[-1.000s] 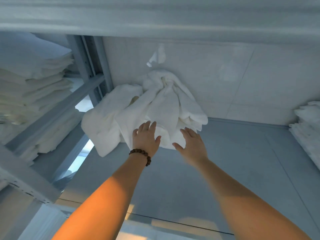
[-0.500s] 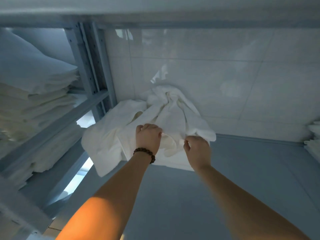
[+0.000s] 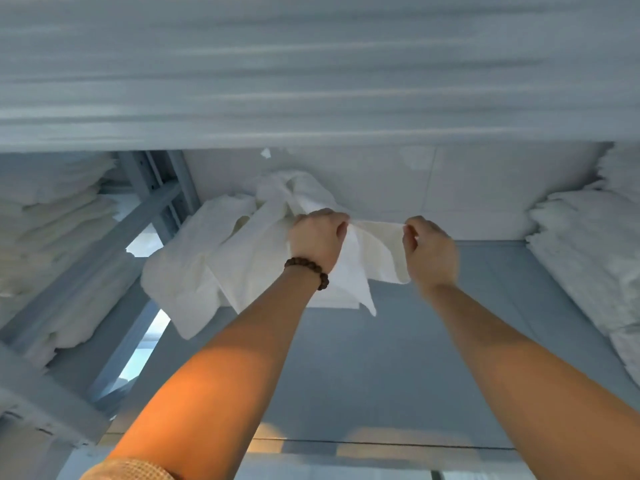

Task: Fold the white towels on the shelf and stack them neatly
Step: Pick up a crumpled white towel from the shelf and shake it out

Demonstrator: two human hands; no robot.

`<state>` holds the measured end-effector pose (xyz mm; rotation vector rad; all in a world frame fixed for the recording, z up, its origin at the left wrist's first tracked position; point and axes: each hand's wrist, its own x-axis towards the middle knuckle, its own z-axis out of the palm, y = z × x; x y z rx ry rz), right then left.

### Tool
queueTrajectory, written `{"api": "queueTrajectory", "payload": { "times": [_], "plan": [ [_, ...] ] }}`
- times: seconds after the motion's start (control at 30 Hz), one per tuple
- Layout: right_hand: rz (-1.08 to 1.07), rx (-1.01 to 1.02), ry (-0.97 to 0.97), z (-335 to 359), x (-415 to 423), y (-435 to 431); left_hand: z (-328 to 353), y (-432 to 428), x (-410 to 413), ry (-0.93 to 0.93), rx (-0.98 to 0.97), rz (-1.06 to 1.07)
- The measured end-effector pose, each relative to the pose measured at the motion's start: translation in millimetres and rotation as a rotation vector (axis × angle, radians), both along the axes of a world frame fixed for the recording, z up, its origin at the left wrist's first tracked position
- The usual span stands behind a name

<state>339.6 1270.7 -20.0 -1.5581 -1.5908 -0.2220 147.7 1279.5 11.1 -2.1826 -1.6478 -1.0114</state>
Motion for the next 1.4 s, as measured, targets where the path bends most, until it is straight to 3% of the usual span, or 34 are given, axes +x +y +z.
{"api": "queueTrajectory", "payload": {
  "times": [0.43, 0.73, 1.0, 1.13, 1.27, 1.4],
  "plan": [
    [-0.019, 0.058, 0.007, 5.3, 174.3, -64.1, 1.7, -68.5, 167.1, -0.11, -0.051, -0.145],
    [0.024, -0.053, -0.018, -31.6, 280.0, -106.7, -43.4, -108.4, 263.6, -0.101, -0.22, -0.16],
    [-0.008, -0.368, 0.018, -90.2, 294.0, -134.0, -103.5, -126.2, 275.7, -0.011, -0.47, -0.189],
    [0.194, -0.464, 0.013, -105.2, 270.8, -142.4, -118.1, -130.7, 273.7, -0.054, -0.504, -0.194],
    [0.278, -0.4, -0.028, -103.0, 241.8, -139.1, -112.8, -134.1, 270.5, -0.104, -0.498, -0.251],
    [0.281, -0.395, 0.102, -89.6, 232.7, -135.1, -111.4, -140.6, 249.1, -0.209, -0.616, -0.28]
  ]
}}
